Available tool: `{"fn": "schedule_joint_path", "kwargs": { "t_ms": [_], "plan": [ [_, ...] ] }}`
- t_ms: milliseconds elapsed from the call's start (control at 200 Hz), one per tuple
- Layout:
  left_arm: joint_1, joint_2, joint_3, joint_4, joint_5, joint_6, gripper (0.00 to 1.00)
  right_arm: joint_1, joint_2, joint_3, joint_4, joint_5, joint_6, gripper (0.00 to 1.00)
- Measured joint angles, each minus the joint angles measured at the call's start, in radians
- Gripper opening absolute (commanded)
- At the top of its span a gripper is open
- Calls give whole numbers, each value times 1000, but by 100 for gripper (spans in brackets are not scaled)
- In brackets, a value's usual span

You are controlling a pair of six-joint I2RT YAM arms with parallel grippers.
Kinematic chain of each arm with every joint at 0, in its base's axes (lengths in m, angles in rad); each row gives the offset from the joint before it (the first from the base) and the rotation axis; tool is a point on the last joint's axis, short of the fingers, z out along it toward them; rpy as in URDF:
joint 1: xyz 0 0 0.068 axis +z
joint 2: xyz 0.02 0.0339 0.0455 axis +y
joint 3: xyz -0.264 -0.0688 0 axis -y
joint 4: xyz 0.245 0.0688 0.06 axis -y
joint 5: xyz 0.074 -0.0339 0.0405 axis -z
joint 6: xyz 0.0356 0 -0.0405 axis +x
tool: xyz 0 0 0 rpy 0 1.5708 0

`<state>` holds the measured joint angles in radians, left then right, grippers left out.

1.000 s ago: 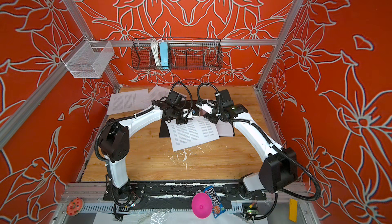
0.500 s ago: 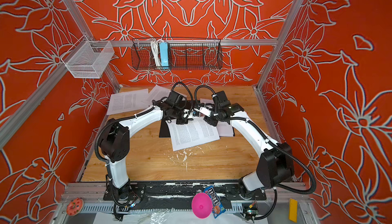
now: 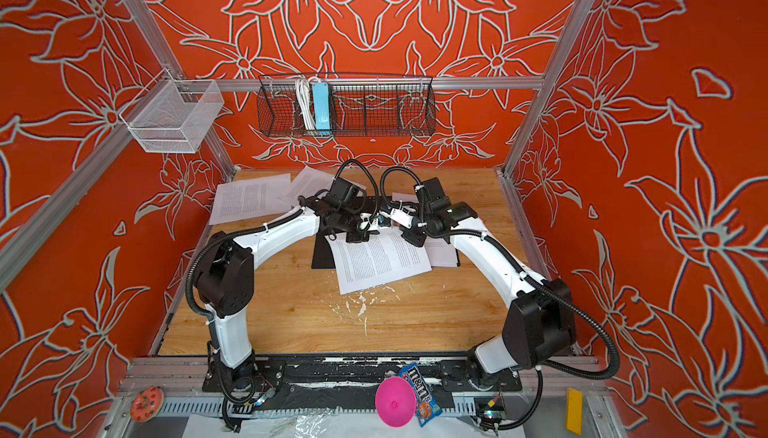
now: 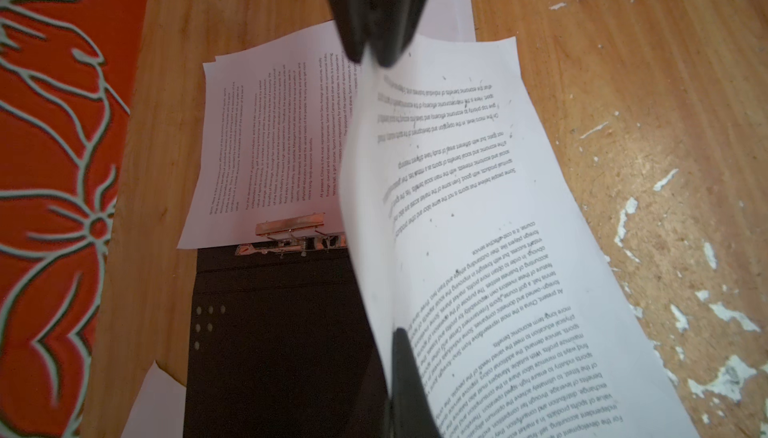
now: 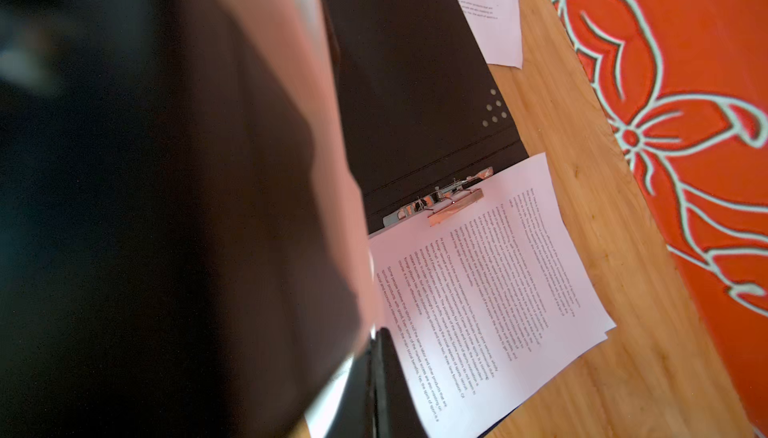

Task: Put the files into the folder

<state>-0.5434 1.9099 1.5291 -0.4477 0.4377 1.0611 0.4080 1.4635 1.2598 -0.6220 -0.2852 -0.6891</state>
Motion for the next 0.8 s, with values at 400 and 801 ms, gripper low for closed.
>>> {"fn": "schedule_joint_path", "kwargs": {
  "t_ms": [400, 801],
  "plan": [
    [-5, -178, -104, 236, -146, -420, 98, 2, -169, -69, 171, -10, 388, 0],
    [0, -789, -343, 175, -310, -1133, 98, -175, -98, 112, 212, -63, 815, 0]
  ]
}}
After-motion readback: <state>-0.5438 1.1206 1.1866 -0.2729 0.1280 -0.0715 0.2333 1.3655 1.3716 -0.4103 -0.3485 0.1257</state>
